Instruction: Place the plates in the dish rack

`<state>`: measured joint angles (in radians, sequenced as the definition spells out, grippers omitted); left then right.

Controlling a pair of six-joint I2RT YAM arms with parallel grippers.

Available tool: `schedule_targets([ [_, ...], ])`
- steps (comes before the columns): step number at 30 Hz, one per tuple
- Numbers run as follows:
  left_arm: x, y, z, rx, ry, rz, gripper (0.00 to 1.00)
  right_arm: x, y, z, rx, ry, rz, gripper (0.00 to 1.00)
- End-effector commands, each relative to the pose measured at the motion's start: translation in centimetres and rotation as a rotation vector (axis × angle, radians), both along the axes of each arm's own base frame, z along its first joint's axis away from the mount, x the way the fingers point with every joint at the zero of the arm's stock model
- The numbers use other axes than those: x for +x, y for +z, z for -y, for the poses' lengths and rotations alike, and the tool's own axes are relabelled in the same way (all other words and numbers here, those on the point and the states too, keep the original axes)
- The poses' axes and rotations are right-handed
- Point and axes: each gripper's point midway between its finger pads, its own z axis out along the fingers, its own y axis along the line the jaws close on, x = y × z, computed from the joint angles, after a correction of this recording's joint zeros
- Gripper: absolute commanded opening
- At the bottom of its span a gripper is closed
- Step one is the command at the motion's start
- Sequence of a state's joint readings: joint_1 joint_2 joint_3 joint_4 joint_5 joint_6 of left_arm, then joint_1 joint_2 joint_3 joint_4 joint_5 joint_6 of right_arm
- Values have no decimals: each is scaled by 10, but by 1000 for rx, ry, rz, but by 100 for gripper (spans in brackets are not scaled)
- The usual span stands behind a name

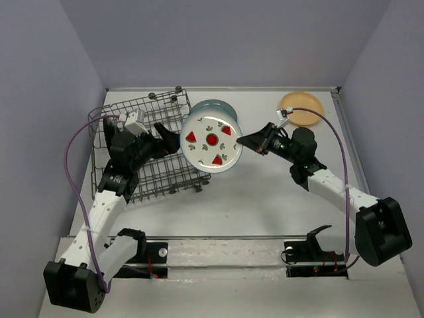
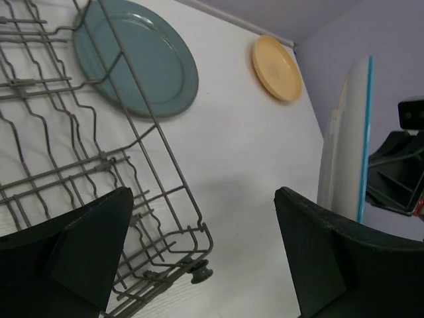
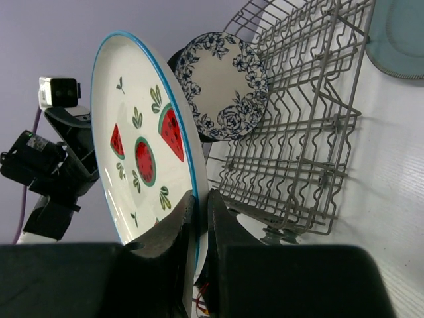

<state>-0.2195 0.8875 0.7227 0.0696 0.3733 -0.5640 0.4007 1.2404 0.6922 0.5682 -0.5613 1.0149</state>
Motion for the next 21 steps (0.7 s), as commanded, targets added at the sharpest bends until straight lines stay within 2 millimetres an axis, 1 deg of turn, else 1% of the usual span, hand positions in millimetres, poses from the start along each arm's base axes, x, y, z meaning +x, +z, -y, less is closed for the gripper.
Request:
schedule_targets([
  [1, 19, 25, -31, 14, 164, 48, 99, -5, 69, -4, 140, 32, 170, 7],
  [2, 21, 29, -29, -6, 152, 57, 99, -5, 66, -4, 138, 32, 166, 7],
  [3, 25, 28, -31, -32, 157, 41, 99, -4, 64, -4, 135, 28, 162, 7],
  [5, 27, 34, -26, -64, 121, 55, 99, -3, 58, -4, 127, 28, 148, 7],
  [6, 28, 40, -25, -108, 105, 63, 99, -3, 54, -4, 123, 27, 144, 7],
  [9, 25, 48, -25, -145, 88, 97, 99, -1, 50, -5, 119, 22, 139, 7],
  [11, 21, 48, -21, -155, 61, 99, 99, 5, 47, -4, 118, 18, 134, 7],
  [12, 19, 48, -20, -156, 55, 100, 99, 4, 48, -6, 127, 35, 126, 7],
  [13, 18, 44, -21, -167, 57, 90, 99, 5, 46, -8, 134, 45, 127, 7],
  [14, 18, 50, -24, -183, 66, 107, 99, 6, 45, -6, 139, 48, 116, 7],
  [15, 17, 45, -27, -197, 77, 101, 99, 7, 45, -3, 154, 54, 112, 7],
  [17, 14, 54, -35, -227, 91, 139, 99, 8, 42, -1, 155, 53, 110, 7],
  [18, 14, 57, -34, -232, 79, 146, 99, 11, 40, 2, 151, 45, 111, 7],
  [20, 8, 63, -23, -239, -2, 151, 99, 10, 40, 1, 143, 56, 116, 7],
  [21, 9, 58, -18, -240, -33, 128, 99, 12, 38, 0, 139, 58, 111, 7],
])
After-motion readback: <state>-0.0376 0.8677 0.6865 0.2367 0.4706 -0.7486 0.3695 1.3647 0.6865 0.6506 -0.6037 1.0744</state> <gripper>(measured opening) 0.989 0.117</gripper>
